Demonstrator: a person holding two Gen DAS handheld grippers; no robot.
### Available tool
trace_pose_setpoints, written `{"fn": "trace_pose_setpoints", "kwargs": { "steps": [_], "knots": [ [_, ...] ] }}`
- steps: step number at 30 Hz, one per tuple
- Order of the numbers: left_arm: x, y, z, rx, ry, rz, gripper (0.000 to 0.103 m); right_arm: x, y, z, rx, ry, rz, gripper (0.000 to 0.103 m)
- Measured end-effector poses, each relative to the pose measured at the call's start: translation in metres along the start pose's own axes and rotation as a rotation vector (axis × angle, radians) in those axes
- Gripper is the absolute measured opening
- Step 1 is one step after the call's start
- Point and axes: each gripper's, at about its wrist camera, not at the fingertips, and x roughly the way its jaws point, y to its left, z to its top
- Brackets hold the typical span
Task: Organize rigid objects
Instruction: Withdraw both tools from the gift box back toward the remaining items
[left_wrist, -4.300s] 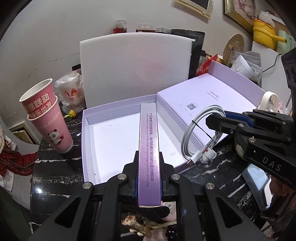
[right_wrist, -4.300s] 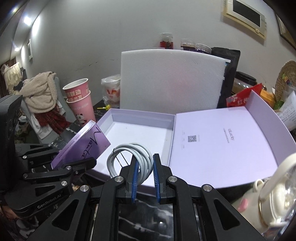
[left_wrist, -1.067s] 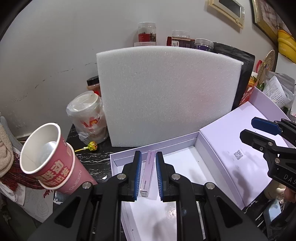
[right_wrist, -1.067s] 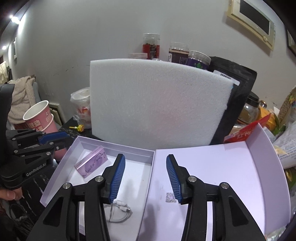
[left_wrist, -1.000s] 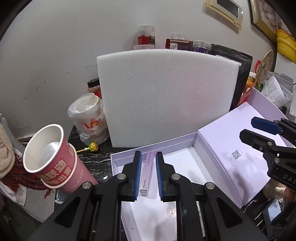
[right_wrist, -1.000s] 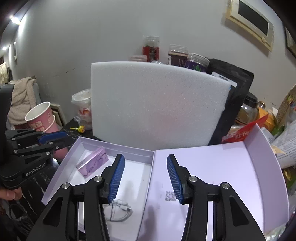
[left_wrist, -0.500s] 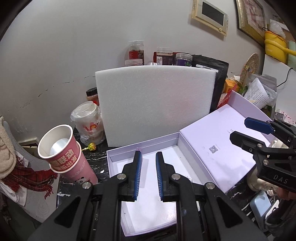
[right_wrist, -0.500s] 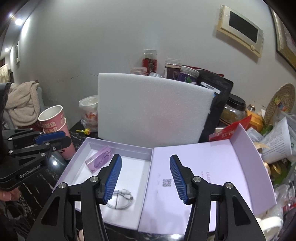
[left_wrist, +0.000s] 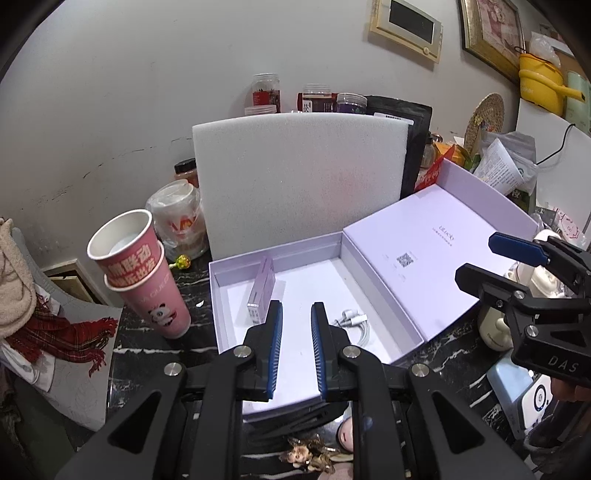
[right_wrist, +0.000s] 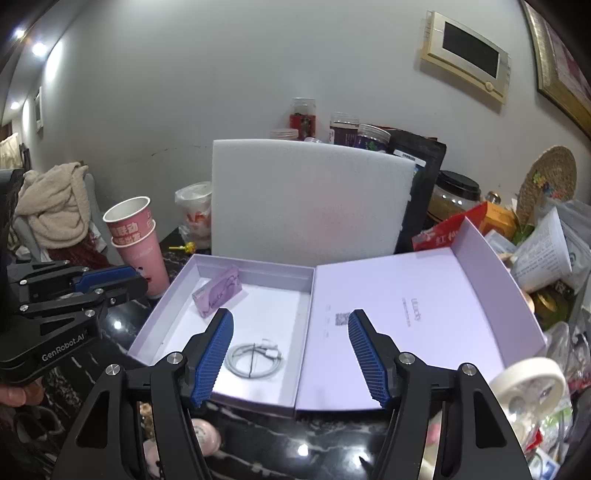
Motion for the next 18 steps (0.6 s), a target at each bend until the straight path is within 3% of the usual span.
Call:
{"fn": "trace_pose_setpoints", "kwargs": {
  "steps": [13,15,17,18],
  "knots": [
    [-0.018,-0.005,-0.04,-0.032,0.033,-0.003,0.019,-0.018,0.006,-0.036,0.03,0.039,0.002,0.068],
    [-0.02,-0.006,-0.046,-0.038,0.039,-0.006,0.039,-0.021,0.007,-0.042,0.034,0.045,0.002,0.068],
    [-0.022,-0.006,-0.052,-0.045,0.035,-0.016,0.101,-0.023,0.009,-0.048,0.034,0.051,0.002,0.068],
    [-0.025,-0.006,-0.055,-0.049,0.027,-0.025,0.103,-0.025,0.01,-0.051,0.036,0.054,0.001,0.068]
  ]
}}
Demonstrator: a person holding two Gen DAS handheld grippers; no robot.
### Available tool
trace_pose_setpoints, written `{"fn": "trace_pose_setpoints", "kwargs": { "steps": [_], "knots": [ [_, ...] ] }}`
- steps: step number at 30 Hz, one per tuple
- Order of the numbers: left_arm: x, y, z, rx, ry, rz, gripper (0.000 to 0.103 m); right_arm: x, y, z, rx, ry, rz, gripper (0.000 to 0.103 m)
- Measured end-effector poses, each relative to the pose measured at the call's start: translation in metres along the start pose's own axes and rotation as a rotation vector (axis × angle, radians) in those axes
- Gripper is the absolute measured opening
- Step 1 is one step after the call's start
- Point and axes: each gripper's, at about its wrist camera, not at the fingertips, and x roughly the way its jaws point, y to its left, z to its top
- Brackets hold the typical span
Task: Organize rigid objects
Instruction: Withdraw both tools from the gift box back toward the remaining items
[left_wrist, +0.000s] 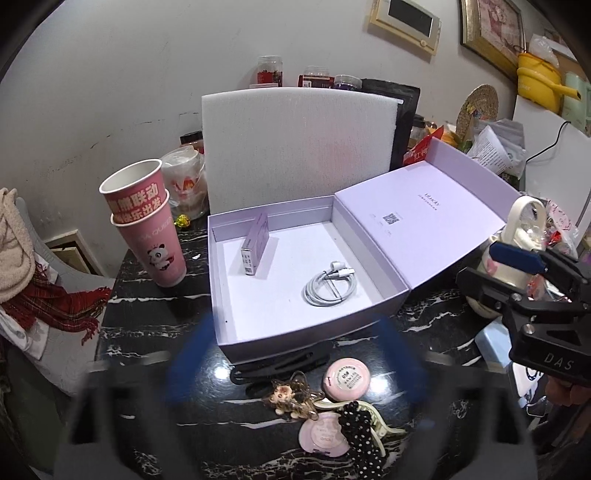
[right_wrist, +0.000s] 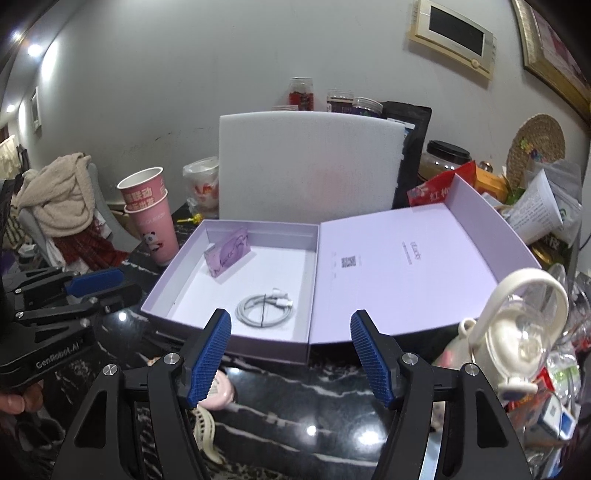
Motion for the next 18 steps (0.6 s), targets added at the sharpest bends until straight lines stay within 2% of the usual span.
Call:
{"fn": "trace_pose_setpoints", "kwargs": {
  "steps": [18],
  "knots": [
    [-0.014,0.001,-0.034,-0.024,0.043,-0.018,0.103,-0.016,0.007,-0.037,0.028,0.031,0.026,0.068]
  ]
}}
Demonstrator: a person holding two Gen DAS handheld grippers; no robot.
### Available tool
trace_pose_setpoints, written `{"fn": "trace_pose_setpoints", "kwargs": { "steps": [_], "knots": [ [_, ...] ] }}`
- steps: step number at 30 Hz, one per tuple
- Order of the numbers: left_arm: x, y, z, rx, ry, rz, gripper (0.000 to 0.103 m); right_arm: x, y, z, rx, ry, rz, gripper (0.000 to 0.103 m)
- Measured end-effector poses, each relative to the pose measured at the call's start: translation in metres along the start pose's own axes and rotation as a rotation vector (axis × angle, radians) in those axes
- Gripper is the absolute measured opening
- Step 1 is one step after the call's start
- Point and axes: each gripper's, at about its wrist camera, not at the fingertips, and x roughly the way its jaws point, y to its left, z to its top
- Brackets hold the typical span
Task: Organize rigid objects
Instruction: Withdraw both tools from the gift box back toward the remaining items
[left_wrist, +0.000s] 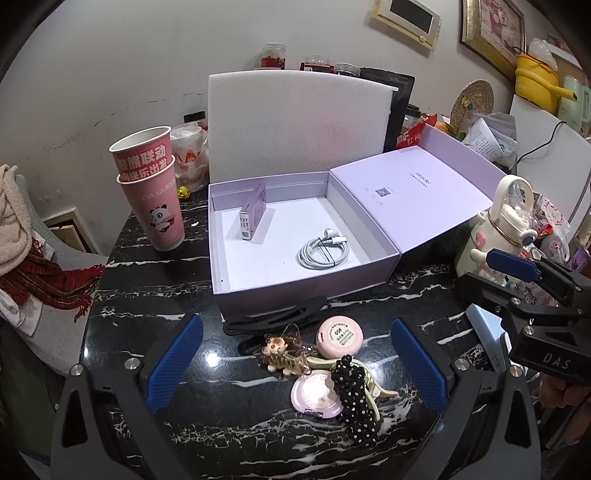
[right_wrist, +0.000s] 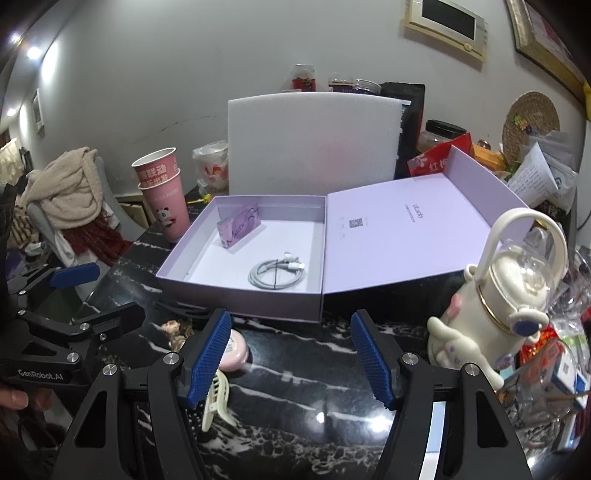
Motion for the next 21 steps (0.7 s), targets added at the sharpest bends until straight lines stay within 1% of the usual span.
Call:
{"fn": "trace_pose_setpoints", "kwargs": {
  "steps": [3,6,11,21],
  "knots": [
    [0.0,-0.005,-0.006,0.03,-0.001,0.02,0.103,0.001,0.001,-0.006,0.007,0.011,0.004,0.069],
    [0.001,-0.009,-0.013,0.049,0.005,0.017,0.103,0.003,0.003,-0.013,0.008,0.019,0.006,0.069],
    [0.007,-0.008,-0.022,0.038,0.031,-0.003,0.103,0.006,0.008,-0.023,-0.005,0.029,0.009,0.069],
    [0.02,-0.002,-0.041,0.026,0.082,-0.002,0.103,0.018,0.011,-0.045,0.017,0.064,0.075,0.069]
  ]
}}
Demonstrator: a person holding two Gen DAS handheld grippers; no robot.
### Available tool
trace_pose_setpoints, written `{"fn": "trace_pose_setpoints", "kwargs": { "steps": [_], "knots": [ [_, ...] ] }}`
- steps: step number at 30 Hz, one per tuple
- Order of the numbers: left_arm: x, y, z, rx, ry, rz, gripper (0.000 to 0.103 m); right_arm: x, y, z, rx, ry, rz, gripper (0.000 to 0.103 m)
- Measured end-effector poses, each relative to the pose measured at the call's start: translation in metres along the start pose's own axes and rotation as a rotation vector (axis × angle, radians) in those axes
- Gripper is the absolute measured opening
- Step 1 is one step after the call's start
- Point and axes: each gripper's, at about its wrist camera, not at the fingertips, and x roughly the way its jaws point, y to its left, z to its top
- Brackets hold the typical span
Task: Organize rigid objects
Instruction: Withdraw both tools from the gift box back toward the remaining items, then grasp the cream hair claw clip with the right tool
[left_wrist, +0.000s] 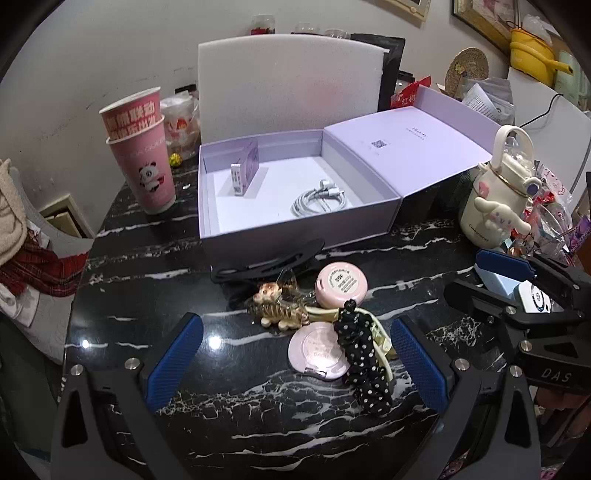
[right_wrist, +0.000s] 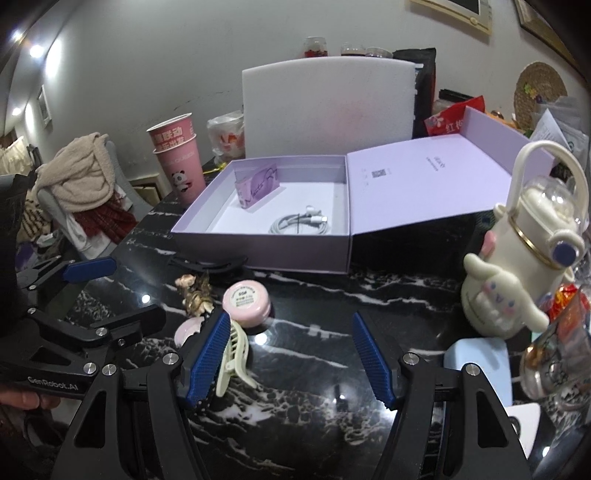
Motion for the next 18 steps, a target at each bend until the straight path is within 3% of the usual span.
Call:
{"fn": "trace_pose_setpoints", "kwargs": {
  "steps": [18],
  "knots": [
    [0.023,0.026,-0.032,-0.051,0.07,-0.011,0.103,0.039,0.021,-0.031,-0.026,0.084,0.121,0.069]
  ]
}}
